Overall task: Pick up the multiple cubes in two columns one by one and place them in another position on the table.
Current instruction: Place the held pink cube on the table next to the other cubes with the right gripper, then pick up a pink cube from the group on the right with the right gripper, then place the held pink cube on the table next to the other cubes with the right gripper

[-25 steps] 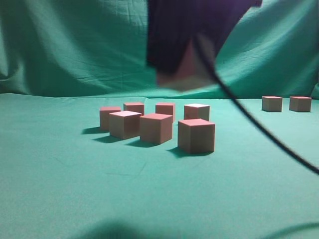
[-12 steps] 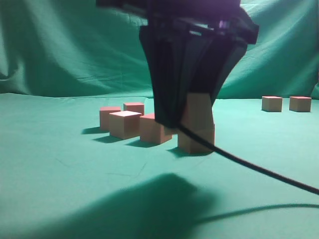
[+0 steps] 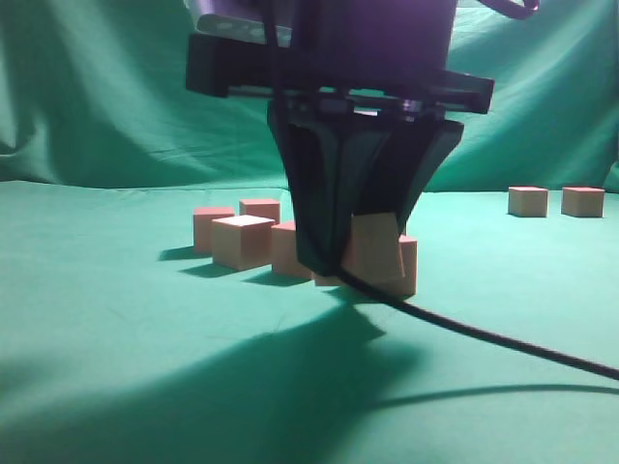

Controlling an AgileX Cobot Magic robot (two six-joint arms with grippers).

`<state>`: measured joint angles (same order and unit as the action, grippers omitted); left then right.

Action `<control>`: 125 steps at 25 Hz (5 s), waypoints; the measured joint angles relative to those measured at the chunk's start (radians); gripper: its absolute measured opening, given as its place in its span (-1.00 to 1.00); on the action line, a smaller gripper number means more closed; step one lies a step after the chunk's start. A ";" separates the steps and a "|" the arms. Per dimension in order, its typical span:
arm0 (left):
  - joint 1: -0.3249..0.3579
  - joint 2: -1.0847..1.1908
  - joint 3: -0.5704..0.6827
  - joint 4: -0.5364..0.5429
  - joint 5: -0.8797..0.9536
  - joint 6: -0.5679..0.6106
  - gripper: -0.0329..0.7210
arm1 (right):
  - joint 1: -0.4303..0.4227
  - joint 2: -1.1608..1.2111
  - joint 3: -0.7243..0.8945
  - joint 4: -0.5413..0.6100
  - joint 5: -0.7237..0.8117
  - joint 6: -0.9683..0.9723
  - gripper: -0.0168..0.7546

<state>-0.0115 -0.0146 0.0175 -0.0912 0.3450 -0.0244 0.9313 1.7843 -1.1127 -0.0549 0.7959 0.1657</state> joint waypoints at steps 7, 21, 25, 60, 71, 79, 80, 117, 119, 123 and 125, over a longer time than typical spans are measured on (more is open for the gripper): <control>0.000 0.000 0.000 0.000 0.000 0.000 -0.91 | 0.000 0.000 0.000 -0.003 -0.004 -0.067 -0.26; 0.000 0.000 0.000 0.000 0.000 0.000 -0.91 | 0.000 0.039 0.000 -0.004 0.016 -0.153 -0.26; 0.000 0.000 0.000 0.000 0.000 0.000 -0.91 | 0.000 0.039 0.000 -0.010 0.016 -0.153 -0.26; 0.000 0.000 0.000 0.000 0.000 0.000 -0.91 | -0.336 0.024 -0.533 -0.226 0.433 -0.015 0.23; 0.000 0.000 0.000 0.000 0.000 0.000 -0.91 | -0.735 0.123 -0.546 -0.036 0.155 -0.045 0.23; 0.000 0.000 0.000 0.000 0.000 0.000 -0.91 | -0.785 0.327 -0.673 0.024 0.055 -0.126 0.23; 0.000 0.000 0.000 0.000 0.000 0.000 -0.91 | -0.785 0.352 -0.688 0.026 0.049 -0.137 0.23; 0.000 0.000 0.000 0.000 0.000 0.000 -0.91 | -0.529 0.094 -0.855 0.059 0.256 -0.207 -0.27; 0.000 0.000 0.000 0.000 0.000 0.000 -0.91 | -0.489 0.045 -0.807 0.061 0.265 -0.219 -0.27; 0.000 0.000 0.000 0.000 0.000 0.000 -0.91 | -0.393 -0.058 -0.628 0.098 0.252 -0.290 -0.27; 0.000 0.000 0.000 0.000 0.000 0.000 -0.91 | -0.339 -0.102 -0.514 0.135 0.237 -0.338 -0.27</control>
<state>-0.0115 -0.0146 0.0175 -0.0912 0.3450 -0.0244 0.5918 1.6819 -1.6262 0.0798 1.0328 -0.1727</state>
